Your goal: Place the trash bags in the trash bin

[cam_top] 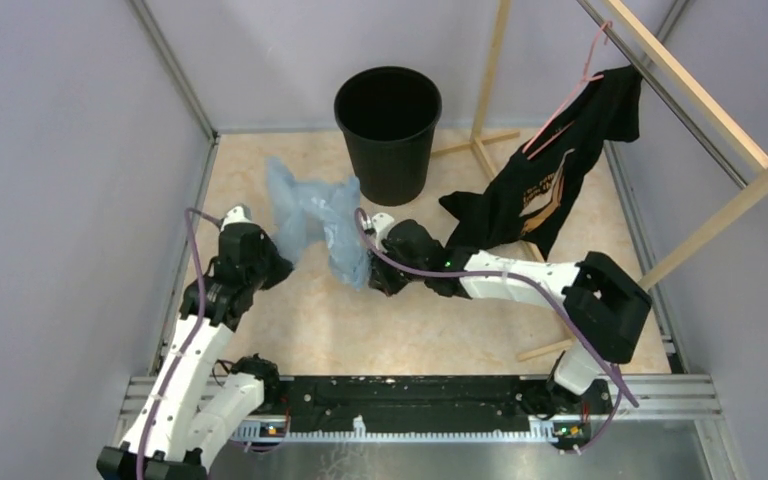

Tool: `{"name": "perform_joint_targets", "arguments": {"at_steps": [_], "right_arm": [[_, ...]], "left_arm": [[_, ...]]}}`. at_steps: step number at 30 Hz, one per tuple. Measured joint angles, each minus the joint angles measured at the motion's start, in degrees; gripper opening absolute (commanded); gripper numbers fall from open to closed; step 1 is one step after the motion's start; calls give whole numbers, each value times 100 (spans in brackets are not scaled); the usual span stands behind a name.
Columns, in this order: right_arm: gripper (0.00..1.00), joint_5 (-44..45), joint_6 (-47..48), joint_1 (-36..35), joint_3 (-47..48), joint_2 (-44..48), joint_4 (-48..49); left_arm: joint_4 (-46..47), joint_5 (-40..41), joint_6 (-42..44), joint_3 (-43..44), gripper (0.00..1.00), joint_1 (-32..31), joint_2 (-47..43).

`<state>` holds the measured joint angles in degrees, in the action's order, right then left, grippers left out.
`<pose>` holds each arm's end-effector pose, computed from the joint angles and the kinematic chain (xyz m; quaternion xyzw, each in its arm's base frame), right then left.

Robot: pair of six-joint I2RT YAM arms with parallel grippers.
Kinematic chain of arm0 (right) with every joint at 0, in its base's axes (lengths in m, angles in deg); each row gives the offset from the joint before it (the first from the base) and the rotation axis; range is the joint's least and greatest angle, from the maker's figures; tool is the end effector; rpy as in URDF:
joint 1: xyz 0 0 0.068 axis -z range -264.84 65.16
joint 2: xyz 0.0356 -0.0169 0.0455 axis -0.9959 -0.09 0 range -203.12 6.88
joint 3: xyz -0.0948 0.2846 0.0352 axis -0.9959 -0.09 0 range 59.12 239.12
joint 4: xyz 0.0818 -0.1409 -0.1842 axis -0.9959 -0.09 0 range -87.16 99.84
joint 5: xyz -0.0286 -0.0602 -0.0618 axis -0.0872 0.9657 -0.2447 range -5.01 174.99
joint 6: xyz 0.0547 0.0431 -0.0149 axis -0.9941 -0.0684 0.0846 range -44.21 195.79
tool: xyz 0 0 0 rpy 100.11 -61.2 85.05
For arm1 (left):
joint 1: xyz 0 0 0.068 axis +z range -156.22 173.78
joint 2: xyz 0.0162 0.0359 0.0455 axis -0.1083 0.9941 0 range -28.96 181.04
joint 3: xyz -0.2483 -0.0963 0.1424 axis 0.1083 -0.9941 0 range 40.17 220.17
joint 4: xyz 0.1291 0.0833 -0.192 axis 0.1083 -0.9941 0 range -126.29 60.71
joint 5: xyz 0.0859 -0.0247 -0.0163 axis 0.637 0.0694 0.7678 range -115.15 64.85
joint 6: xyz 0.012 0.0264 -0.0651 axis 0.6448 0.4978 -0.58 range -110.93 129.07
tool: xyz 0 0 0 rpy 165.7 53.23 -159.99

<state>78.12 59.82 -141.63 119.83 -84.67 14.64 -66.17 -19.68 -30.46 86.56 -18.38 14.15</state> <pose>0.1987 0.3163 0.2840 -0.3250 0.7825 0.3546 0.3954 0.1381 -0.0240 0.3141 -0.2301 0.8500 -0.1679 0.4431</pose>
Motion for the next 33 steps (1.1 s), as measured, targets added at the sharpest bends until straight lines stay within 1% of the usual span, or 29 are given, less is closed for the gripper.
{"name": "perform_joint_targets", "arguments": {"at_steps": [1,2,3,4,5,6,7,8,9,10,11,12,13,15,17,19,20,21,23,25,26,27,28,29,30,31,32,33], "right_arm": [[0,0,-59,4,-76,-120,-389],[0,33,-68,7,-61,-155,-940],[0,74,-33,9,76,-105,-1237],[0,118,57,9,448,-70,-1598],[0,160,168,9,1038,-57,-1945],[0,195,289,9,1729,-57,-2142],[0,251,435,-13,2553,-46,-2256],[0,297,581,-52,3209,13,-2175],[0,367,763,-107,3740,181,-1993],[0,404,949,-192,4004,507,-1725],[0,382,1119,-323,3995,1029,-1375],[0,356,1226,-437,3849,1508,-1108],[0,295,1322,-562,3528,2011,-721],[0,295,1456,-680,2771,2946,35],[0,535,1451,-564,2009,3383,894],[0,614,1248,-378,1255,3180,1283],[0,640,1095,-293,868,2844,1303],[0,671,905,-219,472,2293,1241],[0,658,595,-149,-129,1285,944],[0,603,339,-120,-850,439,166],[0,581,256,-116,-1123,275,-367],[0,564,221,-116,-1244,278,-1003],[0,564,240,-116,-1174,385,-1368],[0,566,293,-118,-905,505,-1668],[0,557,376,-118,-337,614,-2006],[0,553,459,-118,284,660,-2186],[0,542,586,-127,1204,684,-2253],[0,522,728,-162,2170,732,-2118]], "left_arm": [[-444,55,-2,-9,0,2,68],[-673,98,9,76,0,2,4],[-885,118,59,380,0,2,-111],[-927,114,120,769,0,2,-179],[-911,-11,229,1390,0,2,-184],[-682,-199,367,2065,0,2,-153],[-227,-407,479,2741,0,2,-129],[201,-739,566,3246,0,2,-140],[796,-1078,656,3689,0,2,-205],[1379,-1362,686,3908,0,2,-332],[1963,-1617,699,3969,0,2,-535],[2277,-1735,706,3930,0,2,-787],[2660,-1777,706,3755,0,2,-1139],[2986,-1565,664,3307,0,2,-1742],[2889,-1029,492,2640,0,2,-2214],[2312,-417,219,1777,0,2,-2323],[2006,-232,125,1366,0,2,-2243],[1539,-44,-9,837,0,2,-2057],[629,153,-164,120,0,2,-1591],[-306,210,-214,-341,0,2,-1099],[-638,195,-186,-365,0,2,-1071],[-743,164,-122,-282,0,2,-1132],[-780,92,-57,-42,0,2,-1180],[-763,-72,48,474,0,2,-1145],[-638,-212,129,977,0,2,-1054],[-450,-487,249,1727,0,0,-870],[-157,-774,363,2426,0,2,-695],[271,-1082,468,3154,0,2,-529]]}}
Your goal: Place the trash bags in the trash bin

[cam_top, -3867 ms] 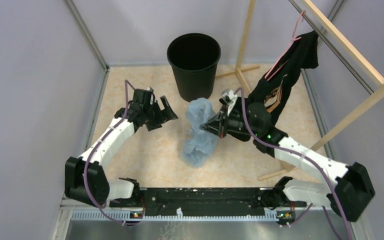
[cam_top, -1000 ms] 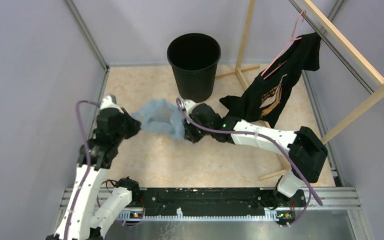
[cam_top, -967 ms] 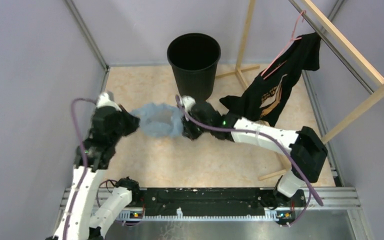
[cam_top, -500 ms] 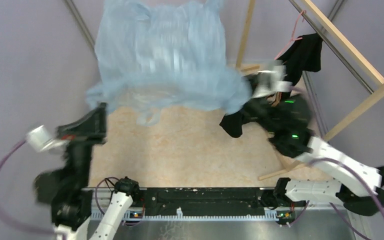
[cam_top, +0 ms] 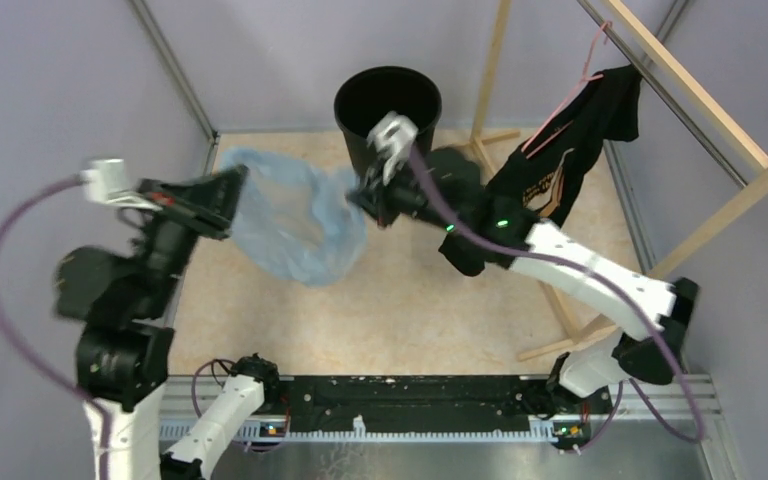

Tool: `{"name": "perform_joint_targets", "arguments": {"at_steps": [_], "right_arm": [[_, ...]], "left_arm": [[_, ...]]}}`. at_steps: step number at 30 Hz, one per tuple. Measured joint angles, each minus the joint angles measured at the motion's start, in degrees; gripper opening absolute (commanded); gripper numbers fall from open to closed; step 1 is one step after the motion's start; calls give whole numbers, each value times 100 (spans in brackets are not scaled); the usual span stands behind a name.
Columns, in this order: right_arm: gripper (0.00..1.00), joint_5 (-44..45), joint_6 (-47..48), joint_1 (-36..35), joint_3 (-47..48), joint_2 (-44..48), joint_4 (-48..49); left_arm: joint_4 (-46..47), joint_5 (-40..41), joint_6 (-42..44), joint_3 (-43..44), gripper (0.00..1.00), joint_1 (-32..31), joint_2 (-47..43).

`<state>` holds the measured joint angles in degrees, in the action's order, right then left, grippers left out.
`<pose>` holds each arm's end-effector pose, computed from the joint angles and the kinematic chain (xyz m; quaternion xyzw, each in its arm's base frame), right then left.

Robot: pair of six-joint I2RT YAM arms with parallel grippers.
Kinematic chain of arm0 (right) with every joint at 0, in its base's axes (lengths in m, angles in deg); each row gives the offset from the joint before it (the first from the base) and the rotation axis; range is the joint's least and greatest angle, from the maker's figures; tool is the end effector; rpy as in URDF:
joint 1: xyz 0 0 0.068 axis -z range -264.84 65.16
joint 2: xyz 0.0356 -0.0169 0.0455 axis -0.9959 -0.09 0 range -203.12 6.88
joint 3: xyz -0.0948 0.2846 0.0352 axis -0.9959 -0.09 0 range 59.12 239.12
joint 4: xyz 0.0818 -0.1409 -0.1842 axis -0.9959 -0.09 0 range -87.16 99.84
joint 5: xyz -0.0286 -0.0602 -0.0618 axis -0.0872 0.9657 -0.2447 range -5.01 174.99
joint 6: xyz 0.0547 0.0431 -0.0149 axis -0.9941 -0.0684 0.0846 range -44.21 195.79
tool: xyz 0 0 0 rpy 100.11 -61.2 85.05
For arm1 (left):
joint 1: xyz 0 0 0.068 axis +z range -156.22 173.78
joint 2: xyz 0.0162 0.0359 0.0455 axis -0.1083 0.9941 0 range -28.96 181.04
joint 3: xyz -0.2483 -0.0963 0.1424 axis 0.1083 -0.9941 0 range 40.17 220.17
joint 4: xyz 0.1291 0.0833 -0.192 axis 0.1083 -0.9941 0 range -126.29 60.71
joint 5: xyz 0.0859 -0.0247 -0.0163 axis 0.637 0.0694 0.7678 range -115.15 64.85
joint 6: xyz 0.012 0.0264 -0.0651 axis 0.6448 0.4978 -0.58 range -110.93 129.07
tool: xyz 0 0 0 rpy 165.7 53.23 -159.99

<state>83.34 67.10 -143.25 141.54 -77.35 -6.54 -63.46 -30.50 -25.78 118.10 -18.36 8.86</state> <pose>0.1800 0.2960 0.4175 -0.3482 0.7313 0.3339 0.4822 0.0530 -0.0169 0.5004 -0.0977 0.6626 -0.3245 0.6680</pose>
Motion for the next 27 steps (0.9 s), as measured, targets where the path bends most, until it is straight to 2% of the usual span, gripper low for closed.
{"name": "perform_joint_targets", "arguments": {"at_steps": [2,4,6,8,10,12,15,17,19,21,22,24,26,27], "right_arm": [[0,-39,229,-76,1023,350,417],[0,-168,422,-205,1279,1139,953],[0,-278,564,-334,837,2094,1639],[0,-186,627,-354,295,2750,2291],[0,70,595,-302,-334,2979,2863],[0,160,358,-195,-1091,2686,3062],[0,46,-179,-48,-2295,1294,2907],[0,-59,-514,-22,-3058,297,2345],[0,-103,-645,-17,-3510,-81,1316],[0,-87,-584,-17,-3351,24,494],[0,-57,-474,-17,-2778,131,46],[0,-13,-225,-17,-1362,168,-234],[0,-39,39,-39,426,203,-55],[0,-92,140,-50,1012,306,186]], "left_arm": [[848,-490,109,881,0,0,157],[1696,-793,168,1104,0,0,-85],[2109,-809,184,765,0,-2,-619],[2337,-483,136,48,0,0,-1311],[2177,87,-33,-876,0,0,-1910],[1552,636,-275,-1856,0,0,-2164],[286,1043,-599,-3053,0,0,-1969],[-693,1198,-734,-3558,0,0,-1762],[-1226,1270,-741,-3591,0,0,-1786],[-1281,1285,-636,-3213,0,0,-1808],[-1268,1268,-531,-2693,0,-2,-1694],[-1099,1104,-321,-1353,0,-2,-1185],[-553,704,-107,234,0,0,-494],[-118,474,-26,859,0,0,-238]]}}
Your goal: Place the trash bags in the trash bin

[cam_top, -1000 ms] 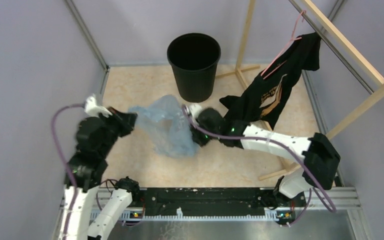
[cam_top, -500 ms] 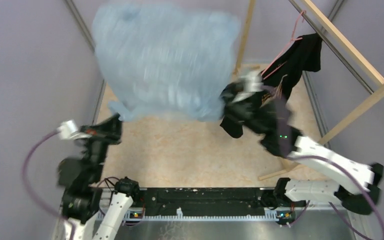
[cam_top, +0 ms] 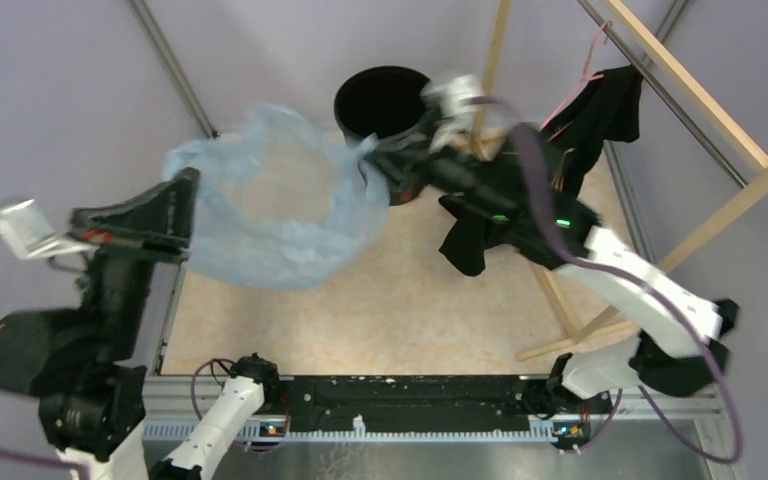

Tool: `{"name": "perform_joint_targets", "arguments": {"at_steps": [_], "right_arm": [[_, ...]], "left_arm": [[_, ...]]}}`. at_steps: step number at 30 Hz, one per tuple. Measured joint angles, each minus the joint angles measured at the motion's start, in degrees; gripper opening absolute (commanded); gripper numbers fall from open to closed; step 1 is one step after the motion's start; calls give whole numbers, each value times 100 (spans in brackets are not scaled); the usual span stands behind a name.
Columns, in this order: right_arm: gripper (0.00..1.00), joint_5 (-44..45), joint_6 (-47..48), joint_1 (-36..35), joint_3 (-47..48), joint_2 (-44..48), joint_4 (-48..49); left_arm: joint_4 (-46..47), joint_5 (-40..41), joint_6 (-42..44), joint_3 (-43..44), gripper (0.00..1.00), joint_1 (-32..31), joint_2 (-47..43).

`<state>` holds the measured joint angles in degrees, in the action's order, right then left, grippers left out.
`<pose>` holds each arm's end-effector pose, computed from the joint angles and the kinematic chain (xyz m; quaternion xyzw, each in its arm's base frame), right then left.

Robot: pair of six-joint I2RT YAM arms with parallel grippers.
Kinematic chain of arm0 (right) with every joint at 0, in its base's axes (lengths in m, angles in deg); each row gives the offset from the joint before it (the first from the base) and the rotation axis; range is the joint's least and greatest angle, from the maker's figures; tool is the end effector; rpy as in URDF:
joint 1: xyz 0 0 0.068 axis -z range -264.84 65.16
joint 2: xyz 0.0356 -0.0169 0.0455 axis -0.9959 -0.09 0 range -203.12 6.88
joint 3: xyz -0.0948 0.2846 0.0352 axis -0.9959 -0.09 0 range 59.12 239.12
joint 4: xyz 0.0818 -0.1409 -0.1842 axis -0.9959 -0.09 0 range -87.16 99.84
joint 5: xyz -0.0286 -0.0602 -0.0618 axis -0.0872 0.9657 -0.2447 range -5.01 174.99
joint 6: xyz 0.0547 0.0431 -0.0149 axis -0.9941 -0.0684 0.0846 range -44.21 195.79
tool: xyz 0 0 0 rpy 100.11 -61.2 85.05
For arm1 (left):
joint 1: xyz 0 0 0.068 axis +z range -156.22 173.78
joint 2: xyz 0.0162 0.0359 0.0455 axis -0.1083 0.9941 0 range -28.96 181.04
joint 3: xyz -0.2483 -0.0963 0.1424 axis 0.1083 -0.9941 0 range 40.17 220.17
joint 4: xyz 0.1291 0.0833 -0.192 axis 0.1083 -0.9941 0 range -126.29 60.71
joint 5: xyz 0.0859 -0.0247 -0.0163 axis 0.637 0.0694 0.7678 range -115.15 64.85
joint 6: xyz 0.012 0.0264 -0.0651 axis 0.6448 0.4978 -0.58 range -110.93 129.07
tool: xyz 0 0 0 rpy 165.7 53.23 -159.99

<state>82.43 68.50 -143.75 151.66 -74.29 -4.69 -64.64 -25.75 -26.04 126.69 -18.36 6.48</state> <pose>0.1626 0.2747 0.5007 -0.3300 0.6470 0.3890 0.5667 0.0047 -0.0015 0.5353 -0.1161 0.5925 -0.3224 0.7291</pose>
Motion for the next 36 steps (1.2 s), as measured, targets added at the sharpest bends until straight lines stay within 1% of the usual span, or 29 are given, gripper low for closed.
{"name": "perform_joint_targets", "arguments": {"at_steps": [1,2,3,4,6,7,9,11,12,14,16,17,18,19,21,22,23,25,26,27,28,29,31,32,34,36], "right_arm": [[0,-79,96,-20,411,221,282],[0,-177,175,-26,579,573,632],[0,-254,234,-37,557,1003,944],[0,-321,284,-61,396,1436,1237],[0,-304,369,-72,-249,2328,1991],[0,-236,382,-72,-557,2603,2273],[0,-44,319,-52,-1281,2798,2767],[0,42,74,2,-2286,2577,2994],[0,42,-92,33,-2828,2277,2988],[0,-35,-481,66,-3853,1384,2833],[0,-98,-874,72,-4789,487,2251],[0,-131,-1019,74,-5187,267,1746],[0,-157,-1084,76,-5346,256,1427],[0,-155,-1095,85,-5357,302,999],[0,-162,-984,96,-4776,448,485],[0,-151,-855,98,-4148,470,236],[0,-151,-715,98,-3403,470,125],[0,-160,-413,98,-1757,490,186],[0,-177,-280,98,-1032,566,374],[0,-210,-162,98,-474,748,616],[0,-223,-96,98,-229,935,796],[0,-267,-4,98,-125,1338,1121],[0,-326,109,96,-367,2068,1576],[0,-326,146,96,-643,2450,1886],[0,-269,177,103,-1239,2962,2446],[0,-201,68,162,-1893,2997,2828]], "left_arm": [[514,-236,81,448,0,0,149],[881,-398,125,614,0,0,160],[1241,-520,168,595,0,0,44],[1521,-588,186,400,0,0,-177],[1832,-518,142,-348,0,0,-811],[1856,-407,76,-863,0,0,-1182],[1696,-85,-101,-1919,0,0,-1744],[1161,275,-295,-2828,0,0,-1985],[765,463,-415,-3276,0,0,-1991],[-216,785,-625,-4068,0,0,-1902],[-1034,907,-767,-4446,0,0,-1818],[-1298,927,-826,-4476,0,0,-1821],[-1355,925,-844,-4446,0,0,-1825],[-1355,909,-846,-4304,0,0,-1832],[-1255,813,-776,-3639,0,0,-1578],[-1139,730,-699,-3117,0,0,-1292],[-1040,581,-619,-2417,0,0,-894],[-684,275,-468,-1115,0,0,-162],[-323,24,-367,-289,0,0,249],[-15,-122,-304,131,0,0,413],[343,-282,-232,431,0,0,514],[647,-393,-166,533,0,0,492],[1078,-446,-20,271,0,0,133],[1233,-382,39,-31,0,0,-195],[1425,-92,101,-970,0,0,-1032],[1375,234,24,-1974,0,0,-1744]]}}
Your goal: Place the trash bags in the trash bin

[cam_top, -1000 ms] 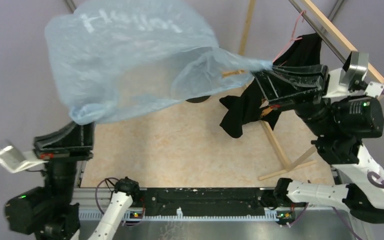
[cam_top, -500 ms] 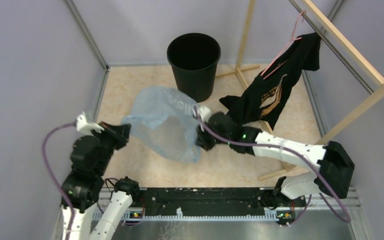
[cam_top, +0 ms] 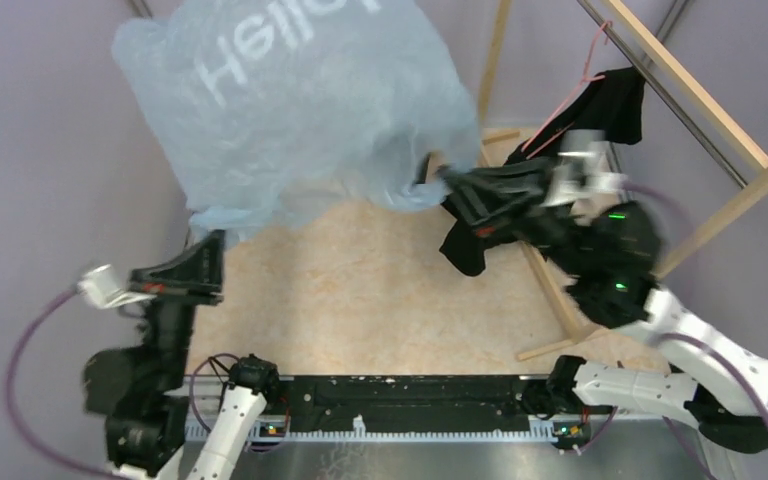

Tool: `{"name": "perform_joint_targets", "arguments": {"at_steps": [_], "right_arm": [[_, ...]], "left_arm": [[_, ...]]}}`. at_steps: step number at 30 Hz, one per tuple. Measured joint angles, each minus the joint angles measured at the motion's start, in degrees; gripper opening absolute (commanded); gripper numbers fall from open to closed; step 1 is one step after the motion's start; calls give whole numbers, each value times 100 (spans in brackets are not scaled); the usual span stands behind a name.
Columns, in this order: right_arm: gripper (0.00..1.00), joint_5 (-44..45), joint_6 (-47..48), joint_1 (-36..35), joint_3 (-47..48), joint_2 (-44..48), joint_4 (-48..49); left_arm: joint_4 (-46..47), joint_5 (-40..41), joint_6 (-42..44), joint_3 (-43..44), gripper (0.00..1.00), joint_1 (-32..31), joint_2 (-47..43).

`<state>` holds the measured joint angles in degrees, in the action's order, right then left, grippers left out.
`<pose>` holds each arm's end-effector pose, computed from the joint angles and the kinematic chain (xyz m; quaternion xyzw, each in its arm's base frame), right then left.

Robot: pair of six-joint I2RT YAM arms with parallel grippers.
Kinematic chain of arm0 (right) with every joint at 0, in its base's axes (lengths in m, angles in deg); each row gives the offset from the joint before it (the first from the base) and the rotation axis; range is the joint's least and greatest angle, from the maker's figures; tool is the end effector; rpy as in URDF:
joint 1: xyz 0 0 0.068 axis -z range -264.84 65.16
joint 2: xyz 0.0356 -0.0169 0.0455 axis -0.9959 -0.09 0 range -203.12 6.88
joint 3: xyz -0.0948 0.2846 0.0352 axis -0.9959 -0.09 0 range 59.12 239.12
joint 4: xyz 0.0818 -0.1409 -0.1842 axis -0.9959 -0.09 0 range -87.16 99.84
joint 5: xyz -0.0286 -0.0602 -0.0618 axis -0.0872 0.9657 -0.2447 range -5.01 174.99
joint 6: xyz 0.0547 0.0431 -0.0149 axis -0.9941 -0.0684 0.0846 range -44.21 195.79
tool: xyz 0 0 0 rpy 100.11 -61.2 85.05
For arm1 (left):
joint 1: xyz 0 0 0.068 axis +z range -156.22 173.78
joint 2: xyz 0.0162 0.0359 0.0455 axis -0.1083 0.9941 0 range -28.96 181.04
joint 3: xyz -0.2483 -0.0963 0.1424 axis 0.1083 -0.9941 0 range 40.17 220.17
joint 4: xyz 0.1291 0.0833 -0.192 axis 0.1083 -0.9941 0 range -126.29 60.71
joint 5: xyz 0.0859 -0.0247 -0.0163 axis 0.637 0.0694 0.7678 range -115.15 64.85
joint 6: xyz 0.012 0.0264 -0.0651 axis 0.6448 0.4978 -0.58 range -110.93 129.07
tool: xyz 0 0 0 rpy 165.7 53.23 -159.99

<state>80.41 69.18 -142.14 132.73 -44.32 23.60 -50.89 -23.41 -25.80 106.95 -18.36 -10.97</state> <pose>0.0667 0.1126 0.5633 -0.2259 0.3935 0.4870 0.7463 -0.0352 0.0095 0.4762 -0.1153 0.5083 -0.3331 0.7857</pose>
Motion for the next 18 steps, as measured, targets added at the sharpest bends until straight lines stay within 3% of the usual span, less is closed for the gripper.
{"name": "perform_joint_targets", "arguments": {"at_steps": [4,7,9,11,14,16,18], "right_arm": [[0,-197,-654,181,-1716,-1069,219],[0,-433,-1176,232,-2712,-2387,-470],[0,-516,-1318,236,-3012,-2527,-1158],[0,-599,-1314,236,-2771,-2380,-1655],[0,-673,-1029,236,-1106,-2267,-2149],[0,-719,-800,236,295,-2214,-1947],[0,-752,-621,238,1088,-1862,-1434]], "left_arm": [[-1128,262,-490,-1775,0,0,-372],[-2159,350,-699,-2188,0,-2,-140],[-2389,433,-647,-2079,0,0,-52],[-2367,369,-345,-1443,0,0,98],[-1932,-31,195,339,0,0,822],[-1427,-339,494,1624,0,-2,1397],[-807,-564,713,2579,0,0,1766]]}}
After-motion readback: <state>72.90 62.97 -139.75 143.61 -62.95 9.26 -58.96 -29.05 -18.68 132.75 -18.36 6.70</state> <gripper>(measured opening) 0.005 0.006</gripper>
